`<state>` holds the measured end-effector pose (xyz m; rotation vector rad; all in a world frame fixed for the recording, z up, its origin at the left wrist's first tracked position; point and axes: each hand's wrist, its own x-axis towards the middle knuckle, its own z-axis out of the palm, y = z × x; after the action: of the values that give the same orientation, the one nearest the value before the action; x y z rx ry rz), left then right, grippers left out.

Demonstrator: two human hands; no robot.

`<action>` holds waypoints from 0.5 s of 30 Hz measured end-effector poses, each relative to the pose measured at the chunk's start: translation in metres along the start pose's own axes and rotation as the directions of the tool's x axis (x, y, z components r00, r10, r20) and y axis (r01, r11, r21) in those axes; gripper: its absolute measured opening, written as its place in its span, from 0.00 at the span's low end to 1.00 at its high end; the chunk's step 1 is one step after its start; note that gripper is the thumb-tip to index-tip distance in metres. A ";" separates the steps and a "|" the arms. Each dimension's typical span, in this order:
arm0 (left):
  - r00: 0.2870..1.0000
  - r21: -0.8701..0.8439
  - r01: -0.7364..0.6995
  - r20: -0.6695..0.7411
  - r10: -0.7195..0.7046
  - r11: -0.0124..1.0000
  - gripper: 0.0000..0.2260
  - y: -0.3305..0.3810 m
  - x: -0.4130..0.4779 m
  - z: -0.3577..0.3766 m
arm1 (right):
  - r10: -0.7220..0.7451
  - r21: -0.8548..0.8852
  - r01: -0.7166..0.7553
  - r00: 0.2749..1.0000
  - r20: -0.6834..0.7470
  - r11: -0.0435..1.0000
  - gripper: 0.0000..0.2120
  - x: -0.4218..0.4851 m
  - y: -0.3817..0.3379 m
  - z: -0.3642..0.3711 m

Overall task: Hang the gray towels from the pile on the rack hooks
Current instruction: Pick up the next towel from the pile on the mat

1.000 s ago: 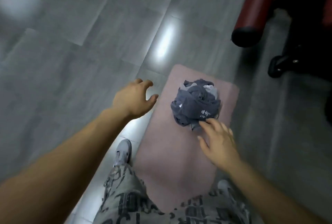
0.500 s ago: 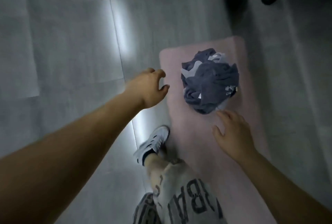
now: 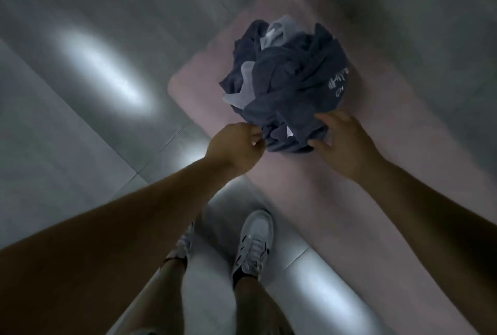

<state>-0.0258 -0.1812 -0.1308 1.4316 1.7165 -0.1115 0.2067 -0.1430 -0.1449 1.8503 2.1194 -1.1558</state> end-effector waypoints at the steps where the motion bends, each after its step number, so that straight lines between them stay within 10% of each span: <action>1: 1.000 0.024 -0.027 -0.005 0.027 0.999 0.10 -0.001 0.018 0.006 | 0.010 0.022 -0.010 1.000 -0.018 1.000 0.30 0.006 0.004 0.010; 15: 0.977 -0.150 -0.200 -0.102 0.186 0.968 0.07 0.002 0.126 0.027 | 0.132 0.210 -0.060 0.929 -0.345 0.976 0.06 0.063 0.012 0.105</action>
<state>-0.0037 -0.1011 -0.2291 1.4926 1.6057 0.1936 0.1600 -0.1545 -0.2577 2.3882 2.1169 -1.1108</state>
